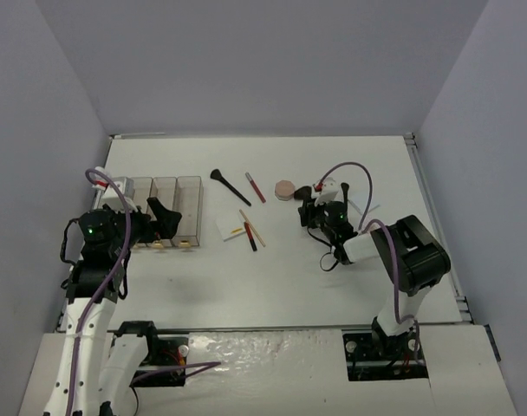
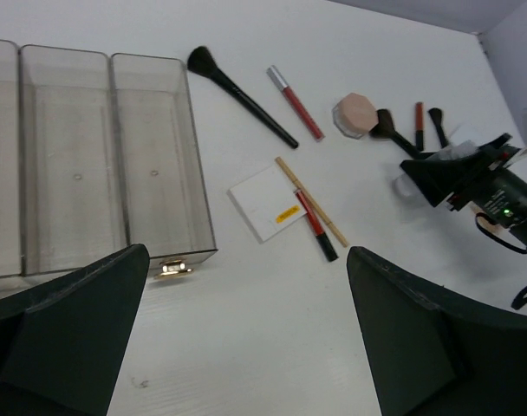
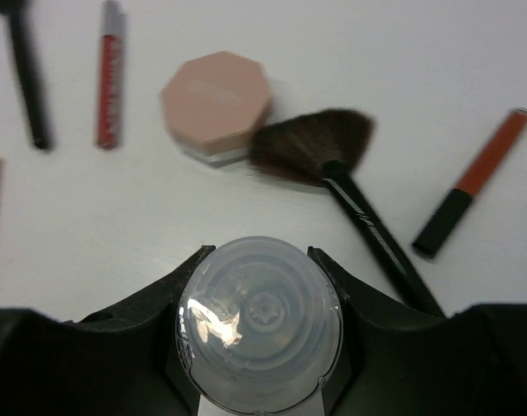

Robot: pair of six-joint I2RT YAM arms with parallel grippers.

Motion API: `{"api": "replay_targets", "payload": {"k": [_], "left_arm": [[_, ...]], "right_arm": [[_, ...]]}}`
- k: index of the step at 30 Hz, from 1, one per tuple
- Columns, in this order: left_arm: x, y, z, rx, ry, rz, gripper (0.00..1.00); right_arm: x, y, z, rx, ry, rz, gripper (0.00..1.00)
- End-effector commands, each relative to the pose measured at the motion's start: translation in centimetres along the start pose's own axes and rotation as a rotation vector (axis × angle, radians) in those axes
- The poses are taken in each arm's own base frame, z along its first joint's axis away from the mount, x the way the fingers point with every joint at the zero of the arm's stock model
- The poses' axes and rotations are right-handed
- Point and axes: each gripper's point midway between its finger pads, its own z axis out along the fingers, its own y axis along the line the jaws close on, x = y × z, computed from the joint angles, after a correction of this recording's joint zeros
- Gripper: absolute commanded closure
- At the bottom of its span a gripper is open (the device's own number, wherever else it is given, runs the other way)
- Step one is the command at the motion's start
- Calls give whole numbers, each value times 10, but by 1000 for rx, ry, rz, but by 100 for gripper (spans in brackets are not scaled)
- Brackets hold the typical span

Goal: Organize the makeup

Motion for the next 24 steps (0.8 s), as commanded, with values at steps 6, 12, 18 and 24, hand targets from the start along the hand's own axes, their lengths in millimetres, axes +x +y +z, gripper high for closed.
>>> {"api": "replay_targets", "payload": {"k": [6,12,18,24], "left_arm": [[-52,-102,-13,425,-137,106,5],[-55,-164,-23,629,-105,235,7],[-43,-207,-24,759,-75,292,8],[-11,-239,-19,803,-2,400,13]], "right_arm": [[-122,164,-81,-784,-145,-200,100],[-118,223,-146,-1156,-35,-345,100],[-124,242,-195,-1410,-49,-392,100],[-129,245,-209,-1465,-73,-404,100]]}}
